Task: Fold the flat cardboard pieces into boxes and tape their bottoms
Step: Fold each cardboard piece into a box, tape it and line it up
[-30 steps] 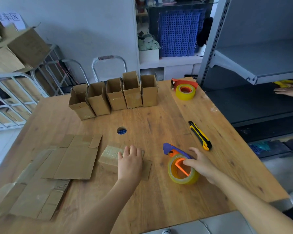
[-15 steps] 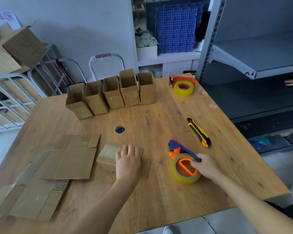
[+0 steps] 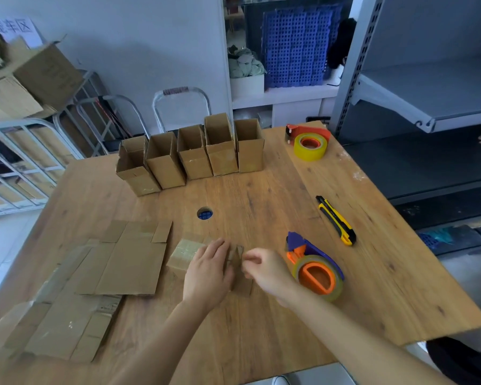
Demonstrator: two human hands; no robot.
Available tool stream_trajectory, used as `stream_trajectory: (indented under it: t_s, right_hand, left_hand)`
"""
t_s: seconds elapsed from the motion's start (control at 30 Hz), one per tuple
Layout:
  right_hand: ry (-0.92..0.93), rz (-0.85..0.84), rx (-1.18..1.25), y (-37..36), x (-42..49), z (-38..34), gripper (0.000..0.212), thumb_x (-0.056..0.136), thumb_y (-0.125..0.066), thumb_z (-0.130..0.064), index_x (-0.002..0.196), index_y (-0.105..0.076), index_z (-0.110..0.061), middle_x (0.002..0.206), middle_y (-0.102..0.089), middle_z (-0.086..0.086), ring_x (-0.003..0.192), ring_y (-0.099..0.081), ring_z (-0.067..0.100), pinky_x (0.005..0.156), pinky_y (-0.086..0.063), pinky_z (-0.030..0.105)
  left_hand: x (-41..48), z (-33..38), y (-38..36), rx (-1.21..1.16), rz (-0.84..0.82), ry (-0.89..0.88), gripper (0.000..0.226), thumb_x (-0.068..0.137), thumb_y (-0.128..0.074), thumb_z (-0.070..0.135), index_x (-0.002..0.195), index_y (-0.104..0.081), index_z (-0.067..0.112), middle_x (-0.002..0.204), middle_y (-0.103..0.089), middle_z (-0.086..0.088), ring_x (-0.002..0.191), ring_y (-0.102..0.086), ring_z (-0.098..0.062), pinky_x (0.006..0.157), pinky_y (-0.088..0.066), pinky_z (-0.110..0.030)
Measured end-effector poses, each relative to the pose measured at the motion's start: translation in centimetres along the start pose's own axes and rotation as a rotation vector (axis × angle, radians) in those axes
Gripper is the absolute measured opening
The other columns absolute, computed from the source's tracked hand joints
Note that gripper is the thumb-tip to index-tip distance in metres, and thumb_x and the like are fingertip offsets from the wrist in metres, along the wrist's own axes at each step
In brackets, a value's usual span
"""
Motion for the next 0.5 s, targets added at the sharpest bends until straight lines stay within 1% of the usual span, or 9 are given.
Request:
stream_trajectory:
  t_s: [0.07, 0.13, 0.23, 0.27, 0.33, 0.37, 0.43, 0.47, 0.5]
  right_hand:
    - [-0.086, 0.024, 0.075, -1.6, 1.3, -0.2, 0.018, 0.093, -0.059, -0.024, 0.104, -0.068, -0.013, 0.096, -0.07, 0.003, 0.09, -0.068, 0.018, 0.089, -0.056, 0.041]
    - [-0.143, 0.088, 0.104, -2.0, 2.3, -0.6, 0.019, 0.09, -0.062, -0.033, 0.095, -0.063, -0.014, 0.092, -0.068, 0.004, 0.087, -0.068, 0.02, 0.087, -0.056, 0.045]
    - [-0.148, 0.103, 0.03, -2.4, 3.1, -1.1, 0.022, 0.089, -0.065, -0.037, 0.092, -0.059, -0.017, 0.095, -0.064, 0.002, 0.09, -0.065, 0.02, 0.085, -0.057, 0.042]
    - [-0.149, 0.098, 0.014, -2.5, 3.1, -1.3, 0.019, 0.089, -0.065, -0.035, 0.088, -0.058, -0.017, 0.095, -0.064, 0.002, 0.091, -0.065, 0.021, 0.085, -0.057, 0.043]
    - [-0.156, 0.115, -0.009, -2.9, 3.3, -1.4, 0.019, 0.09, -0.063, -0.028, 0.078, -0.056, -0.015, 0.092, -0.066, 0.007, 0.091, -0.067, 0.025, 0.083, -0.057, 0.041]
    - [-0.155, 0.136, -0.041, -3.0, 3.3, -1.6, 0.023, 0.091, -0.061, -0.026, 0.073, -0.055, -0.014, 0.09, -0.068, 0.009, 0.09, -0.068, 0.027, 0.075, -0.056, 0.038]
    - [-0.166, 0.178, -0.131, -3.2, 3.5, -1.7, 0.031, 0.094, -0.056, -0.028, 0.067, -0.052, -0.013, 0.081, -0.066, 0.008, 0.086, -0.068, 0.025, 0.055, -0.041, 0.029]
    - [-0.173, 0.186, -0.154, -3.4, 3.5, -1.7, 0.034, 0.095, -0.055, -0.031, 0.067, -0.052, -0.012, 0.078, -0.064, 0.006, 0.082, -0.068, 0.024, 0.052, -0.037, 0.028]
    - [-0.176, 0.174, -0.148, -3.8, 3.7, -1.7, 0.035, 0.094, -0.056, -0.035, 0.069, -0.054, -0.01, 0.078, -0.064, 0.004, 0.079, -0.066, 0.022, 0.052, -0.041, 0.031]
  left_hand:
    - [0.1, -1.0, 1.4, -0.179, 0.011, 0.015, 0.038, 0.101, -0.043, 0.027, 0.137, -0.052, 0.02, 0.149, -0.04, 0.007, 0.135, -0.037, -0.013, 0.104, -0.035, -0.025]
    - [0.4, -2.6, 3.0, -0.346, 0.077, 0.093, 0.033, 0.101, -0.044, 0.026, 0.129, -0.059, 0.018, 0.147, -0.042, 0.004, 0.134, -0.038, -0.015, 0.102, -0.034, -0.027]
    - [1.3, -6.4, 3.9, -0.261, 0.121, 0.336, 0.049, 0.091, -0.061, 0.032, 0.136, -0.048, 0.016, 0.145, -0.043, -0.004, 0.134, -0.037, -0.027, 0.107, -0.038, -0.04]
    - [1.4, -7.7, 3.6, -0.253, 0.068, 0.438, 0.056, 0.084, -0.067, 0.038, 0.132, -0.048, 0.016, 0.136, -0.05, -0.004, 0.126, -0.045, -0.028, 0.103, -0.044, -0.042]
    - [1.3, -9.0, 3.1, -0.349, -0.054, 0.59, 0.052, 0.074, -0.073, 0.048, 0.109, -0.055, 0.015, 0.104, -0.063, -0.001, 0.096, -0.061, -0.02, 0.082, -0.055, -0.039]
    - [1.3, -9.3, 2.9, -0.364, -0.099, 0.615, 0.048, 0.072, -0.074, 0.051, 0.098, -0.057, 0.015, 0.093, -0.064, 0.0, 0.084, -0.062, -0.017, 0.073, -0.056, -0.036]
    - [1.7, -9.9, 2.8, -0.339, -0.142, 0.611, 0.05, 0.068, -0.075, 0.059, 0.087, -0.06, 0.016, 0.083, -0.066, 0.001, 0.075, -0.063, -0.015, 0.065, -0.056, -0.033]
    - [1.9, -10.3, 2.8, -0.349, -0.159, 0.619, 0.051, 0.067, -0.075, 0.061, 0.086, -0.061, 0.015, 0.082, -0.067, 0.002, 0.074, -0.064, -0.015, 0.063, -0.055, -0.032]
    - [2.1, -10.5, 2.8, -0.37, -0.186, 0.634, 0.051, 0.068, -0.075, 0.061, 0.087, -0.062, 0.015, 0.082, -0.067, 0.001, 0.075, -0.064, -0.015, 0.062, -0.054, -0.031]
Point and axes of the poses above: each hand's wrist, its own x-axis towards the middle knuckle, its own y-axis out of the back of the hand, z = x × y, the point moved 5 cm from there along x, towards the middle knuckle
